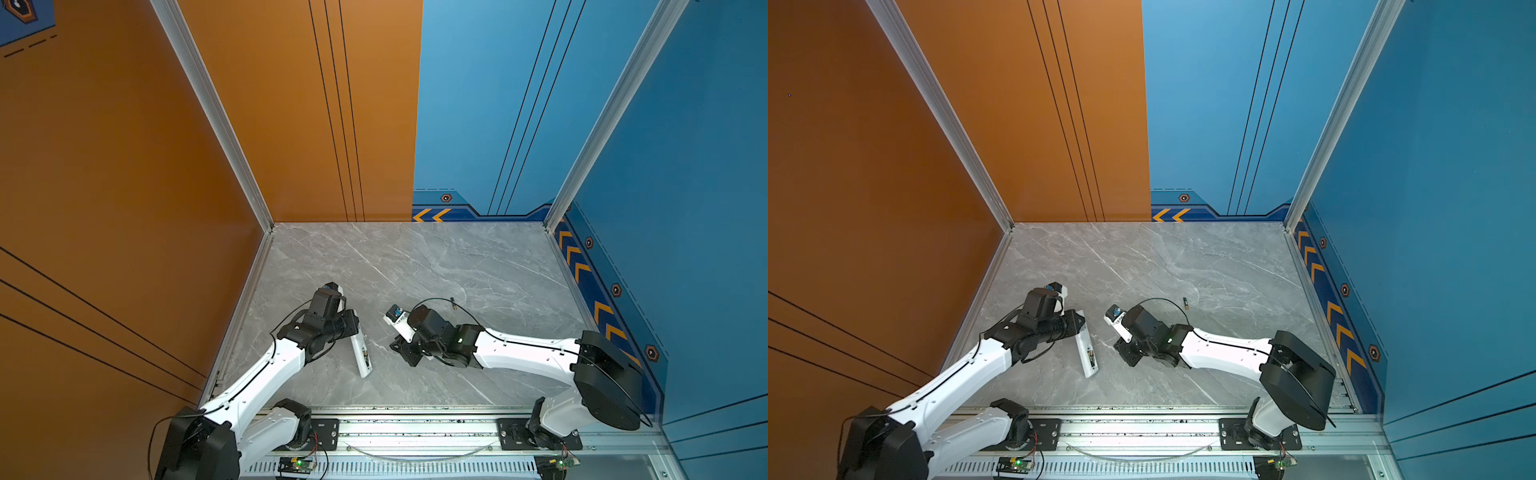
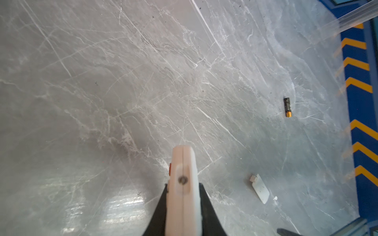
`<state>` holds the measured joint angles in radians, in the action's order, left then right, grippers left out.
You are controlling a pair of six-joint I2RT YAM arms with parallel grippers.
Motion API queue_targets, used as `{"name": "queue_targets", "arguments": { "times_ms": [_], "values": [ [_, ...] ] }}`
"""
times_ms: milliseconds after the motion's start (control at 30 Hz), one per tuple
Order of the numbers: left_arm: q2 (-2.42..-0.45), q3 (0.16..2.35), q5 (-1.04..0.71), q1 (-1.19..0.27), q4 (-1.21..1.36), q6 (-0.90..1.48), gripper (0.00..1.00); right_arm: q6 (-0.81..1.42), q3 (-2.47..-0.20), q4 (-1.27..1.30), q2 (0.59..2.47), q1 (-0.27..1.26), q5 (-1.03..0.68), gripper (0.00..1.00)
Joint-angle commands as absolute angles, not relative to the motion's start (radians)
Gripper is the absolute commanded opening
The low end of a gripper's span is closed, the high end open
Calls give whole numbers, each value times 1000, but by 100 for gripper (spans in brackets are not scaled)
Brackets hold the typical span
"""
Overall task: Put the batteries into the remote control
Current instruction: 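Open the right gripper and draw back while the left gripper lowers the remote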
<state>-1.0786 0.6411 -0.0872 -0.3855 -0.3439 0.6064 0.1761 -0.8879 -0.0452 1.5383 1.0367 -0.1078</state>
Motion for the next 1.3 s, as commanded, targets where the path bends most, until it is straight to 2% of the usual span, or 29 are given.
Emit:
{"name": "queue_targets", "arguments": {
  "times_ms": [0, 233, 500, 900, 1267],
  "values": [
    [-1142, 692, 70, -418, -441, 564, 0, 257, -851, 29, 1578, 1034, -157, 26],
    [-1234, 758, 110, -441, -469, 566, 0, 356, -823, 136, 1653, 1013, -243, 30],
    [-1312, 822, 165, -484, -507, 572, 0, 488, -777, 302, 1689, 977, -332, 43],
    [-1229, 736, 82, -469, -420, 606, 0, 653, -808, 489, 1800, 983, -425, 44],
    [-1182, 671, 22, -440, -349, 619, 0, 683, -901, 472, 1866, 1021, -403, 43]
  ]
}}
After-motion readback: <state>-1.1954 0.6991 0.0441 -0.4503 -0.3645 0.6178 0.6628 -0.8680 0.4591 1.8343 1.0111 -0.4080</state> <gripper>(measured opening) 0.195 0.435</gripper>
